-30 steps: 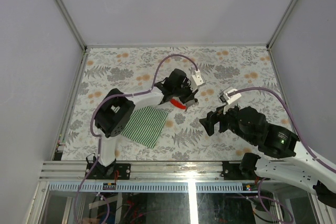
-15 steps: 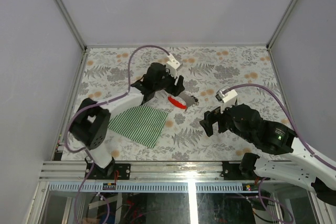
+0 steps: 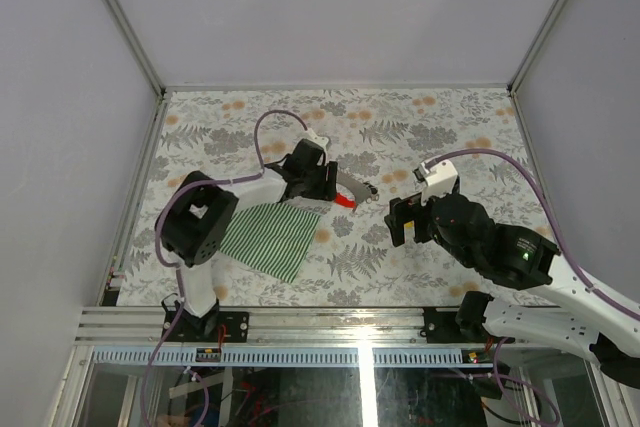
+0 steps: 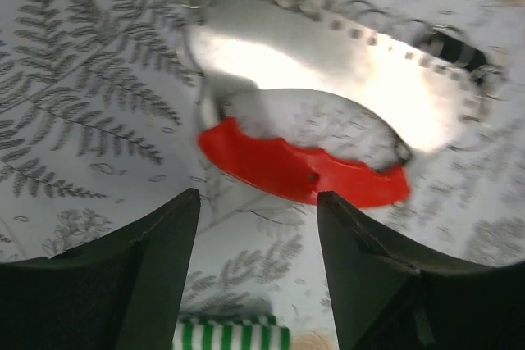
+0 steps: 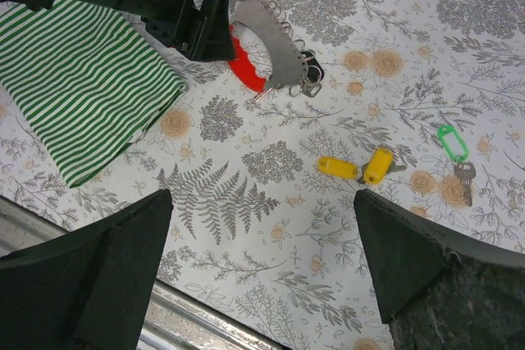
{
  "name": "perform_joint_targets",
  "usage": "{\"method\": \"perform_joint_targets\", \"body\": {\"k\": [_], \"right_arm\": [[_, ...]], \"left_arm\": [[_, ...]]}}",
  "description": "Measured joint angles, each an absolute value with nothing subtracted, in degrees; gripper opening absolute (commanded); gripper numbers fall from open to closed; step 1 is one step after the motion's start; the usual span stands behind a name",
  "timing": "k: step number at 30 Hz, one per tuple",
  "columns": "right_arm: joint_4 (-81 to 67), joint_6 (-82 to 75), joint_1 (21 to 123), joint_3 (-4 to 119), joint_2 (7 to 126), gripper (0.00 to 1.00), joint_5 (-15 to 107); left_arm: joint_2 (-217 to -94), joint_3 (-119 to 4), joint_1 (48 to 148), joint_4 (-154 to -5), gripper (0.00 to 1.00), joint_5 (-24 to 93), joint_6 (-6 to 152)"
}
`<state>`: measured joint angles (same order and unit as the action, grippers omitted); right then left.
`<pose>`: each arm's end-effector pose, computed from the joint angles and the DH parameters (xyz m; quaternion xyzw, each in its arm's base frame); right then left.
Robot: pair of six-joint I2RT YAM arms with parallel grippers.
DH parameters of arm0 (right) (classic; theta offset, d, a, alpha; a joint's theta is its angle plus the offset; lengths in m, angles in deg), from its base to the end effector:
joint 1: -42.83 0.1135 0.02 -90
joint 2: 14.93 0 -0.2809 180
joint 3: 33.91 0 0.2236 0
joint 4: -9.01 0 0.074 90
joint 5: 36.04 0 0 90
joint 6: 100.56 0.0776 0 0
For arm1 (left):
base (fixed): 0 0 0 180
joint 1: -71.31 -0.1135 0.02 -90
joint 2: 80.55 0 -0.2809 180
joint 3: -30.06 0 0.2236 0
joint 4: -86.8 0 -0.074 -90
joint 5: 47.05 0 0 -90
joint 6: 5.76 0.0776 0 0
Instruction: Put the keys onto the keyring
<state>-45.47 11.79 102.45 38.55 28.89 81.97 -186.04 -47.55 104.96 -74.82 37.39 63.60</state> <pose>0.1032 0.1039 0.3531 -0.1409 0.8201 0.1832 0.5235 0.3265 -0.2264 0.1704 0.1230 0.9189 -0.2098 0.3105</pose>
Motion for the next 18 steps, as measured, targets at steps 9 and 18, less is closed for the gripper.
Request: {"method": "perform_joint_targets", "body": {"k": [9, 18], "right_arm": [[-45.7, 12.4, 102.4, 37.1, 28.6, 0.99, 83.0], [-45.7, 12.7, 102.4, 35.7, 27.7, 0.99, 83.0]], "left_arm": [[-193.9, -59.2, 105.0, -67.3, 0.64, 50.3, 64.6], [-196.3, -60.8, 105.6, -64.9, 0.63, 53.3, 67.4]]}}
